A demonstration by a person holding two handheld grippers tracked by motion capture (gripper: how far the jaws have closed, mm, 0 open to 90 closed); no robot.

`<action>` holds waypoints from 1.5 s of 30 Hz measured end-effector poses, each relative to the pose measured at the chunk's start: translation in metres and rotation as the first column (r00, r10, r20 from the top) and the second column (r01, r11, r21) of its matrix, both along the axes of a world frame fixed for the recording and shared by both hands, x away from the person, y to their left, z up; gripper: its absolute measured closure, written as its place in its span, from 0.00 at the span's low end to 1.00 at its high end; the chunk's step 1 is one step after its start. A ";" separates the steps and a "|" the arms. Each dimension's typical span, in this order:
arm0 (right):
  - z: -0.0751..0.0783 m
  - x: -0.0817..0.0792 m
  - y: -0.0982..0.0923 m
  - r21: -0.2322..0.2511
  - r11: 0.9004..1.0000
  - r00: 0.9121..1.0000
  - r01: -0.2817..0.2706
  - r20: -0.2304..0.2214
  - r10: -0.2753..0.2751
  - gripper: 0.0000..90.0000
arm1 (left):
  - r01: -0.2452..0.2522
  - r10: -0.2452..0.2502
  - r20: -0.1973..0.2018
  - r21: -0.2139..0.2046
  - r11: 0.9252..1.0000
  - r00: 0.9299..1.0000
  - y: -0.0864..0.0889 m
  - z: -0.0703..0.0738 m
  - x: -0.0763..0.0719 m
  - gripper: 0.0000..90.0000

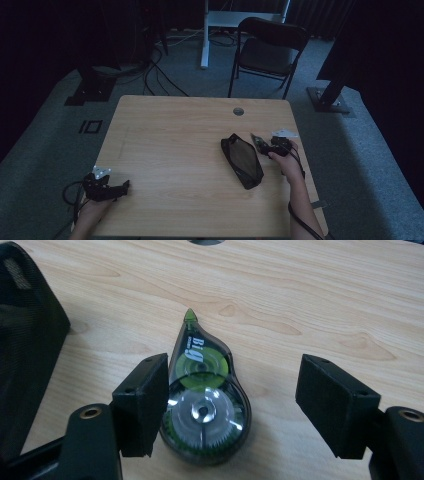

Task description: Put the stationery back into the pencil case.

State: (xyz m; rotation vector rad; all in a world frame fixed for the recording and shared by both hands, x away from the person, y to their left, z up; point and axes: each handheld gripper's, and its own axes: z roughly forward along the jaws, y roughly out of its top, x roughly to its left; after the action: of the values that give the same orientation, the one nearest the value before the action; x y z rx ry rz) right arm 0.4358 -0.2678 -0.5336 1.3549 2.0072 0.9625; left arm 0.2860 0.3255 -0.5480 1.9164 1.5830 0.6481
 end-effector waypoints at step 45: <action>0.037 -0.016 0.012 0.022 0.996 0.996 0.089 -0.010 -0.089 0.55 | 0.000 0.000 0.000 0.000 1.000 1.000 0.000 0.000 0.000 0.01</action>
State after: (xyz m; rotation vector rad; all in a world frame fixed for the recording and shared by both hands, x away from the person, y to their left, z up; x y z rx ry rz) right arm 0.4203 -0.2557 -0.4971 1.4502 1.9302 0.9434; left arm 0.2860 0.3255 -0.5481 1.9164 1.5829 0.6481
